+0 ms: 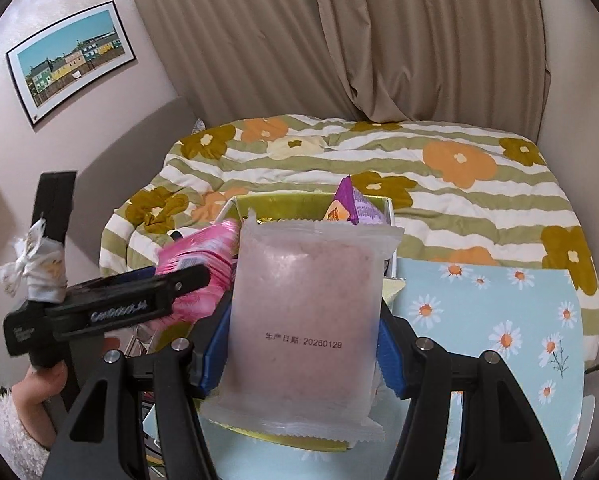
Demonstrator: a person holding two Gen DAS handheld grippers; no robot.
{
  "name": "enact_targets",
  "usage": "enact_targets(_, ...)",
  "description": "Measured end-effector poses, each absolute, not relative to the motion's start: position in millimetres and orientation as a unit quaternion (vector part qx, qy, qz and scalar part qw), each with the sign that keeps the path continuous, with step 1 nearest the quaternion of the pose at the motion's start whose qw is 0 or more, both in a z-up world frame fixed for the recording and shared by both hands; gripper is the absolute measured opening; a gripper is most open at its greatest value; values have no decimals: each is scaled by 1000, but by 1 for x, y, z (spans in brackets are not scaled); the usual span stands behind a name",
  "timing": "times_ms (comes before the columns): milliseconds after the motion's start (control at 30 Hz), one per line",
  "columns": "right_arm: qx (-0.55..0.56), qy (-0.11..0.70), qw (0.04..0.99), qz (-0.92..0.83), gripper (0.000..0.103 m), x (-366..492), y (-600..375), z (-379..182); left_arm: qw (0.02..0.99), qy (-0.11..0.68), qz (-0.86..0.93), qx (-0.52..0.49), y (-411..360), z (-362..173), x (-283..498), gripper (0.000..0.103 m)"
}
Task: Organize snacks
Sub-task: 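Lift both snacks and carry them over the yellow box, then open both grippers to drop the snacks into the yellow box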
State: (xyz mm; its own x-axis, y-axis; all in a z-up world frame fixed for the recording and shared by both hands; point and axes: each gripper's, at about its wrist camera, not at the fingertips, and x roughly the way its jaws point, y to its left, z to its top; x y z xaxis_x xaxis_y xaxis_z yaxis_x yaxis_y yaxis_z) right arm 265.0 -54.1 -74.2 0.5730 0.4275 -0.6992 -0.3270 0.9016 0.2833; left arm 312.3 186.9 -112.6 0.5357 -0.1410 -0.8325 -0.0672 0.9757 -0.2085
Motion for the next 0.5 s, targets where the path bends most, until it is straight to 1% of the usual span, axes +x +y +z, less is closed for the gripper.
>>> enact_targets(333,56,415,882,215,58,268,-35,-69,870,480,-40,-108,195,-112,271,90)
enact_targets(500,42,413,881,228,58,286,-14,-67,869,482,-38,-106,204,-116,259,90)
